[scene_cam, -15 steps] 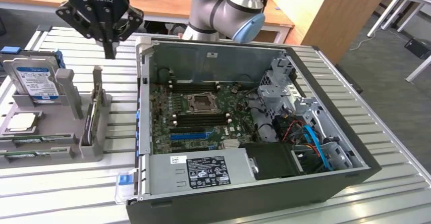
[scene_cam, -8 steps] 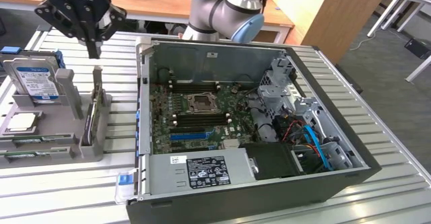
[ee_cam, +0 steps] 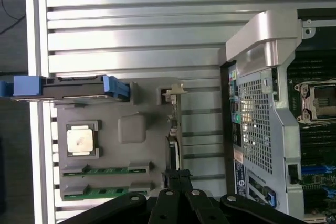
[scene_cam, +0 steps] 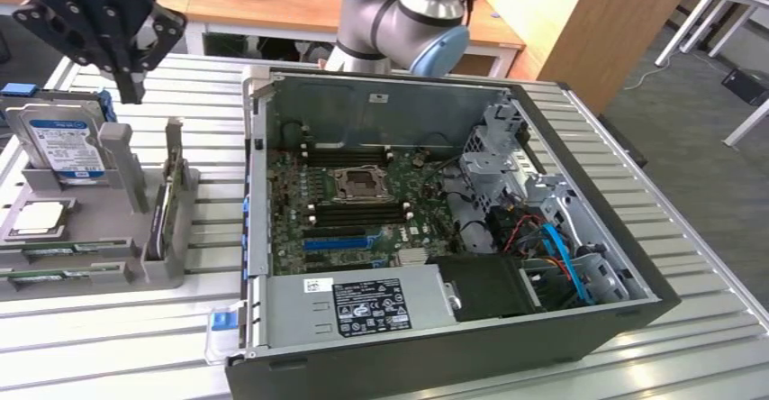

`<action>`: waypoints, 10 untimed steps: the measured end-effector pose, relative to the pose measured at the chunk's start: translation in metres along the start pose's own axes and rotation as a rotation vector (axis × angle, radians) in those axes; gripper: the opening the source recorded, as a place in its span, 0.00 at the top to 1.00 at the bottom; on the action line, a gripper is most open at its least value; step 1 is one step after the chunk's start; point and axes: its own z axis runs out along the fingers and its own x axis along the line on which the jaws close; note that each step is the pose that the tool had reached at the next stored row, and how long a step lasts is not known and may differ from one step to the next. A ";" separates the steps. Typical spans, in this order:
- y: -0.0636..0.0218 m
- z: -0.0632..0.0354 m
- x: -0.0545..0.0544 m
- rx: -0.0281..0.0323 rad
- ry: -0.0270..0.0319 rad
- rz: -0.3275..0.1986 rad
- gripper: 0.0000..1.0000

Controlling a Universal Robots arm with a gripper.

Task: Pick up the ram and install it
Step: 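Reach for the ram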

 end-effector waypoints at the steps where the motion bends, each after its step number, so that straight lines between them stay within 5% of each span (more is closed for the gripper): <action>1: -0.0002 0.0000 0.004 0.0001 0.0001 0.000 0.90; 10: -0.0019 0.0012 0.036 0.0001 0.0000 0.000 0.90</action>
